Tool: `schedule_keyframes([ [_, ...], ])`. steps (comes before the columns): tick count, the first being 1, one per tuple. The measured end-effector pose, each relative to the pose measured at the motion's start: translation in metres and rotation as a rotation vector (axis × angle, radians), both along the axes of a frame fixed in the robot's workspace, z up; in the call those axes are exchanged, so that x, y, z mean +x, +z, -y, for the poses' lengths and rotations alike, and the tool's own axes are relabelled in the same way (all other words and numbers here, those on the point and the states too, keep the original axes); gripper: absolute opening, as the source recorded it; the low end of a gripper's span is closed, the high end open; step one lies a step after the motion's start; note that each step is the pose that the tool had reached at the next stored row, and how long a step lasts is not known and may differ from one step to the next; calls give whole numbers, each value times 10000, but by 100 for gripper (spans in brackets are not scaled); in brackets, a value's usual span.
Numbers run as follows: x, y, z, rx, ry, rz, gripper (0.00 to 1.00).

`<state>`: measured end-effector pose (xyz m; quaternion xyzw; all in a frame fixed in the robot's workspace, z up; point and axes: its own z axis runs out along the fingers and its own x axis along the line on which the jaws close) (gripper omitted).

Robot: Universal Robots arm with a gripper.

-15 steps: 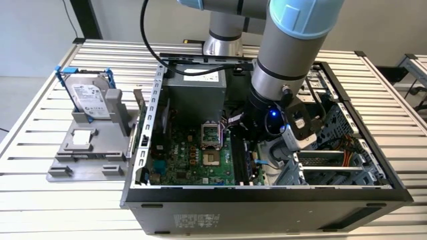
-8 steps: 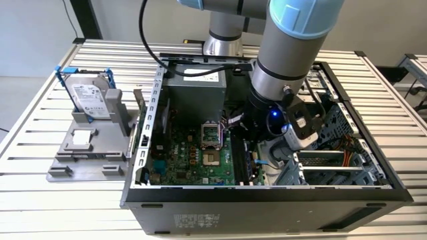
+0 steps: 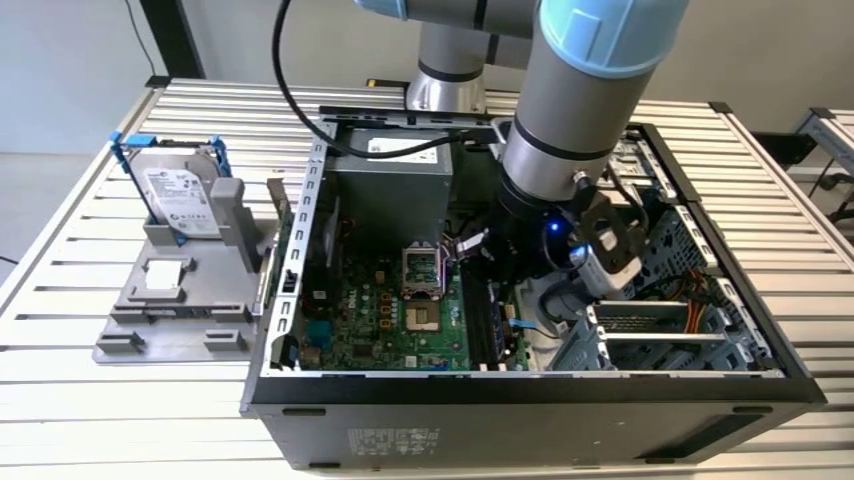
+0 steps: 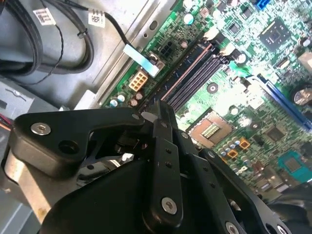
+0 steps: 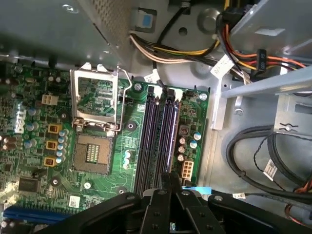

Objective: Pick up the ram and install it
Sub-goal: 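Press down the ram until it locks into place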

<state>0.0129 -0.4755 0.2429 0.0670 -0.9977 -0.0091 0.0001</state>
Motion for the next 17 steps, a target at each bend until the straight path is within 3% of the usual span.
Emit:
schedule_keyframes([
  [6,0,-1,-13,79,576,-21,0],
  [17,3,0,-25,146,1378,-23,0],
])
